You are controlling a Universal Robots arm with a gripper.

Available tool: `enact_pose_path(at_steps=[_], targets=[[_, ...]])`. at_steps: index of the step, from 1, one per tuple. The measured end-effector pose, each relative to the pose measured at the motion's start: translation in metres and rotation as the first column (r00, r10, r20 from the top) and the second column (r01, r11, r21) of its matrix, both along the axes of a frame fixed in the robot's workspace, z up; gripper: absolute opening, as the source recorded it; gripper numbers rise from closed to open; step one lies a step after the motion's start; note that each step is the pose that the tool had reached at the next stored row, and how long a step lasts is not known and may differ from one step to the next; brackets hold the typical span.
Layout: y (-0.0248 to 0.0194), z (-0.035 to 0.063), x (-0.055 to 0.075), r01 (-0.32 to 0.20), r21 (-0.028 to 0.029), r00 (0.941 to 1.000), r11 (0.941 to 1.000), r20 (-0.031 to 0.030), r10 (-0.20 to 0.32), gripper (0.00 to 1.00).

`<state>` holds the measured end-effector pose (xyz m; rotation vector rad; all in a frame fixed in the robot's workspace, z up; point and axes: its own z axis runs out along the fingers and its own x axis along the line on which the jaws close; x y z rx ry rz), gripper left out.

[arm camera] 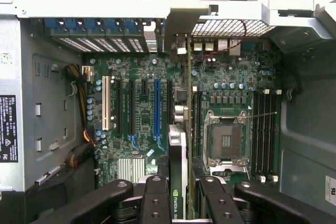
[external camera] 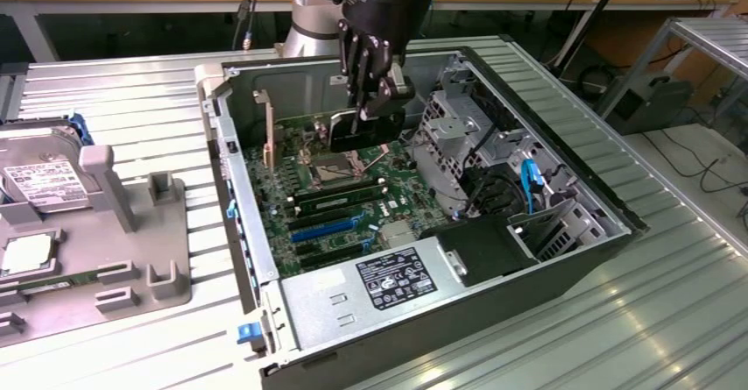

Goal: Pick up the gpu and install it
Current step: 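Insert the gpu into the slot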

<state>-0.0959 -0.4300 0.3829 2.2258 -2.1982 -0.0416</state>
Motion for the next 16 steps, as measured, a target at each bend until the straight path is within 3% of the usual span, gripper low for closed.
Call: enact_pose_path(at_steps=[16], targets=[[-0.0018, -0.0086, 0.0, 0.002, -0.0002, 1.0, 1.0, -0.0001, -0.002, 0.27]])
